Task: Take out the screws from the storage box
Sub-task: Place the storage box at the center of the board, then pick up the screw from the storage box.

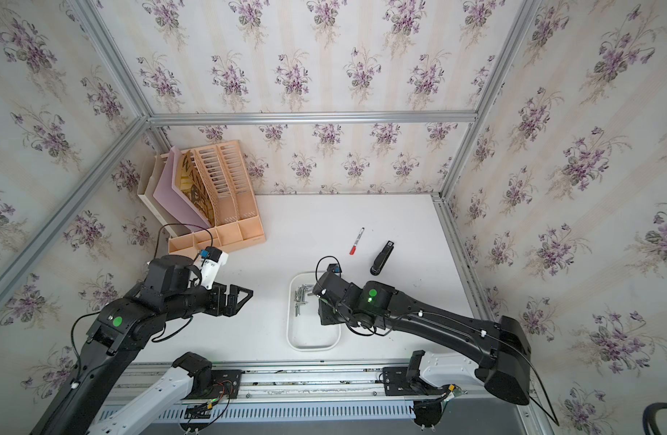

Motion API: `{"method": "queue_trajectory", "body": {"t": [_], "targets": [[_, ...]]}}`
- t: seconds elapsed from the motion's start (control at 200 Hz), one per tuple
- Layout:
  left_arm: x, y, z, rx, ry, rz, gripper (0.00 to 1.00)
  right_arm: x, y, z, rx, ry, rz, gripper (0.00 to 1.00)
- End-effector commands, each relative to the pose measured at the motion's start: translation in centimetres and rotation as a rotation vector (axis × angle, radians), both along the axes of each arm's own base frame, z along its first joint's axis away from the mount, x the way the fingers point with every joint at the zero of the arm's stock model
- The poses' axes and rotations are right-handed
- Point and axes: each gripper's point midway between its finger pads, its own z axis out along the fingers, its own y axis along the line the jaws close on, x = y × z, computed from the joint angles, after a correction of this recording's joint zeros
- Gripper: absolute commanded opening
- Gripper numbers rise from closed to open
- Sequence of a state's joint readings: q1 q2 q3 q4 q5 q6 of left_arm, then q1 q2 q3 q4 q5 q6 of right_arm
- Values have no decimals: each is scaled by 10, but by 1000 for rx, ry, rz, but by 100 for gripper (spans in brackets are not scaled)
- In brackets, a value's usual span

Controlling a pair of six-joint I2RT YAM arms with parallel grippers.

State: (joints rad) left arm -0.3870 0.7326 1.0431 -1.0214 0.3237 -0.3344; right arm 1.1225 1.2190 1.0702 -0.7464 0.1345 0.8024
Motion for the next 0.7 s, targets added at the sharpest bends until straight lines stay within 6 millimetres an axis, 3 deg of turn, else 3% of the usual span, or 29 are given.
{"method": "queue_trajectory", "body": {"t": [0.0,0.1,0.165,0.23,0.36,0.445,0.574,0.694], "targets": [[0,-1,3,2,-27,-5,99,38,18,39,27,-256,23,60],[1,0,0,28,-25,-1,99,67,41,32,-13,-374,28,57],[0,-1,-3,42,-14,-5,99,78,52,10,-89,-357,30,49],[-4,-4,-3,52,-13,-21,99,75,67,-15,-130,-297,115,40],[-11,-7,0,89,-70,-50,99,85,48,-64,-239,-292,62,51],[-9,-3,2,94,-97,-33,99,86,51,-89,-203,-177,92,46],[-11,0,5,92,-106,-25,99,94,45,-105,-202,-138,75,45],[-11,2,6,91,-115,-17,99,91,53,-111,-186,-128,113,46]]}}
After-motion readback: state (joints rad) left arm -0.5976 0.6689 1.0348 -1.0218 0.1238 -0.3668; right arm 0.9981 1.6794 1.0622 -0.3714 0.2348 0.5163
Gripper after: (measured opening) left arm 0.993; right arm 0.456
